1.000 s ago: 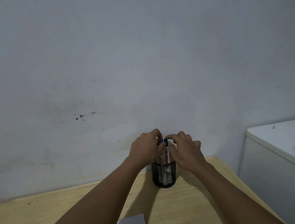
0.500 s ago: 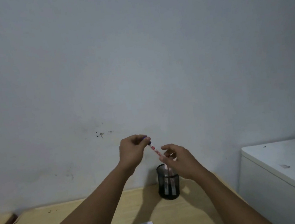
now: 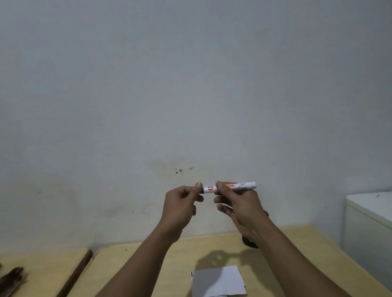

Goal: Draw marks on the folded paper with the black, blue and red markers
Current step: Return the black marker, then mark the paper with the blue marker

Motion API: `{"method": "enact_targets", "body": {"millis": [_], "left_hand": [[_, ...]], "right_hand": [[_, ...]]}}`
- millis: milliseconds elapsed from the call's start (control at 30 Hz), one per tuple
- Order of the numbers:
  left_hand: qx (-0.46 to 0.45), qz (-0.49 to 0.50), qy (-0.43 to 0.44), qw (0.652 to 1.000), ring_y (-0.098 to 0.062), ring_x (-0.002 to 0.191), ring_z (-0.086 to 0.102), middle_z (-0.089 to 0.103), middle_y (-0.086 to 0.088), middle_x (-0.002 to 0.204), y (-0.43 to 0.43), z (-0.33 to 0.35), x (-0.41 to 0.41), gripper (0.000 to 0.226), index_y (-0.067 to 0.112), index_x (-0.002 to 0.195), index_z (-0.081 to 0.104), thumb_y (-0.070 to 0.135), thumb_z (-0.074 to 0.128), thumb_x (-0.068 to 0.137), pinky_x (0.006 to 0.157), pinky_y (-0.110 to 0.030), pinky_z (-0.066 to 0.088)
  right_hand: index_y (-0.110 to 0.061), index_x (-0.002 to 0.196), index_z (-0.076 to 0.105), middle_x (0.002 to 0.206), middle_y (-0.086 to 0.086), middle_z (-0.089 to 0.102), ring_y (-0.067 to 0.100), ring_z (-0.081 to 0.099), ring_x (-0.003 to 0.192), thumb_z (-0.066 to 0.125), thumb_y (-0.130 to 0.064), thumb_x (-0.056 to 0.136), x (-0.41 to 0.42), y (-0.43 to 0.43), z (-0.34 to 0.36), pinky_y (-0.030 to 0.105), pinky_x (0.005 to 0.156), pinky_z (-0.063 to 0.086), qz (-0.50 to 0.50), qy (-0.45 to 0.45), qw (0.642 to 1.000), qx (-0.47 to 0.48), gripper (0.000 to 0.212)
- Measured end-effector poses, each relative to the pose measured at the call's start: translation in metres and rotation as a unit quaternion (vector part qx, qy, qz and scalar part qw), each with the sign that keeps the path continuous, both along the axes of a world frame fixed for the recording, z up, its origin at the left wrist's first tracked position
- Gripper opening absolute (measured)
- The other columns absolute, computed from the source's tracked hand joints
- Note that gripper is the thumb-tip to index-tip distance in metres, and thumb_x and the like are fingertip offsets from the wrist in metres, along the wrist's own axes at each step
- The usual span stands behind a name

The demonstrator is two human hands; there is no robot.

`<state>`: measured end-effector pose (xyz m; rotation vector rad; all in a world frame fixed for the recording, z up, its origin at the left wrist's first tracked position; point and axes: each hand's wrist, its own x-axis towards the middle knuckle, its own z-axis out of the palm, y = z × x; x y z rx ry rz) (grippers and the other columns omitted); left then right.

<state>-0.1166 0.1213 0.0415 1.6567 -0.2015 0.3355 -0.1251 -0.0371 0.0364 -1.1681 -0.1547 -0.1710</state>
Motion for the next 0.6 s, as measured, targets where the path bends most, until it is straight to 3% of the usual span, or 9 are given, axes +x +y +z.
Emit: {"method": "enact_targets", "body": {"millis": [133,333,467,600], "left_hand": [[0.107,0.013,-0.065,0.992,-0.012,0.053,0.050,0.071,-0.003,0.073,0.015,-0.011,-0.013,0.039,0.014,0.082,0.072,0.041,0.051,0.100,0.053,-0.026,0.044],[0.270,0.070,-0.131,0.951,-0.017,0.057,0.046,0.052,0.005,0.061,0.023,-0.016,-0.015,0.047,0.024,0.068,0.049,0.048,0.028,0.104,0.058,-0.035,0.037],[0.284,0.060,-0.111,0.950,-0.019,0.058,0.042,0.050,-0.001,0.062,0.023,-0.012,-0.016,0.052,0.013,0.069,0.048,0.042,0.026,0.106,0.060,-0.035,0.033],[0.172,0.000,-0.026,0.985,-0.014,0.049,0.033,0.042,0.003,0.056,0.034,-0.018,-0.011,0.053,0.012,0.065,0.044,0.045,0.030,0.105,0.053,-0.031,0.028]], "right_hand": [[0.002,0.100,0.073,0.083,0.013,0.074,0.017,0.067,0.066,0.075,-0.012,0.088,-0.014,0.015,-0.008,0.027,0.065,0.058,0.028,0.005,0.999,0.028,0.018],[0.002,0.089,0.072,0.079,0.015,0.071,0.018,0.069,0.064,0.070,-0.002,0.089,-0.024,0.024,-0.008,0.024,0.064,0.060,0.046,0.001,0.996,0.081,0.004],[0.004,0.093,0.071,0.081,0.016,0.072,0.021,0.070,0.068,0.069,0.003,0.089,-0.023,0.023,-0.012,0.026,0.070,0.062,0.055,-0.018,0.996,0.069,0.005],[0.003,0.098,0.072,0.092,0.018,0.075,0.022,0.072,0.079,0.069,0.006,0.087,-0.020,0.019,-0.020,0.029,0.081,0.062,0.081,-0.038,0.996,0.032,0.012]]}}
